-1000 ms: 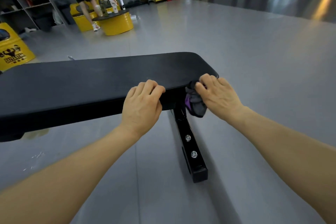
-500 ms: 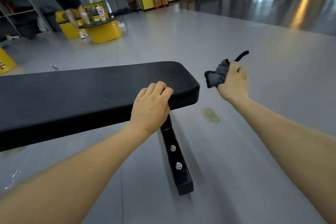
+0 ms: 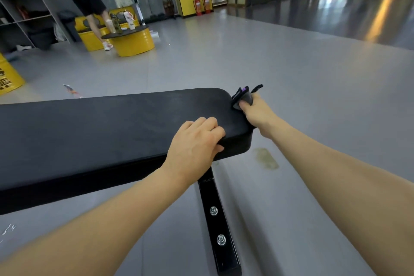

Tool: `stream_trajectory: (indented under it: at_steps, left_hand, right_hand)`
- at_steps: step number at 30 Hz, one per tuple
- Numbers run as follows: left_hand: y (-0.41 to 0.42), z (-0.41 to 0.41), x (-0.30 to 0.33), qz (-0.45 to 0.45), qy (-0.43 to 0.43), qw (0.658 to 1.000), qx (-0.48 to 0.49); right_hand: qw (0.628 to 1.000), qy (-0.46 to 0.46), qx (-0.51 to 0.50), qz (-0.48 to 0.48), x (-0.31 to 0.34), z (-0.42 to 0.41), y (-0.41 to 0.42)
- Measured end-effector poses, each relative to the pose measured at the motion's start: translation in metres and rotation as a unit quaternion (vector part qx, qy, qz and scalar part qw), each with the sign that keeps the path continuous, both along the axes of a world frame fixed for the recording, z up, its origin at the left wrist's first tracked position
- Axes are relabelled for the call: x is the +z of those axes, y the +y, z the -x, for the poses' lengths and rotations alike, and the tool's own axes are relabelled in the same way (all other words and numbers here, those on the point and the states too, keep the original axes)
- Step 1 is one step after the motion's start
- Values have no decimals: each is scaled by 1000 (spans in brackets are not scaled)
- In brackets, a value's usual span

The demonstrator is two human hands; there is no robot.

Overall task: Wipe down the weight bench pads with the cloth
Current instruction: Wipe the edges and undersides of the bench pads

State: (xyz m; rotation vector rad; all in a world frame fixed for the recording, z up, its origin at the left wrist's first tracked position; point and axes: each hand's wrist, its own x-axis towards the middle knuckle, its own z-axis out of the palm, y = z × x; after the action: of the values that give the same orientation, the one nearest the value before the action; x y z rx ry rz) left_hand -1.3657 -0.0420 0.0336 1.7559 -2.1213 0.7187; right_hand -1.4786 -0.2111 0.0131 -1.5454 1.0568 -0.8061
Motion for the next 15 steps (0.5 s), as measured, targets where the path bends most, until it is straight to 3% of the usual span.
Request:
stream_trajectory:
  at_steps: [7,15]
  left_hand:
    - [-7,-5,1,-8,16,1000,-15]
    - [-8,-4,0,-4,15,1000,-22]
  right_hand:
    - [988,-105,-20,-114,11,-32,-33]
    - [973,-88,4,-214,-10,-2,0]
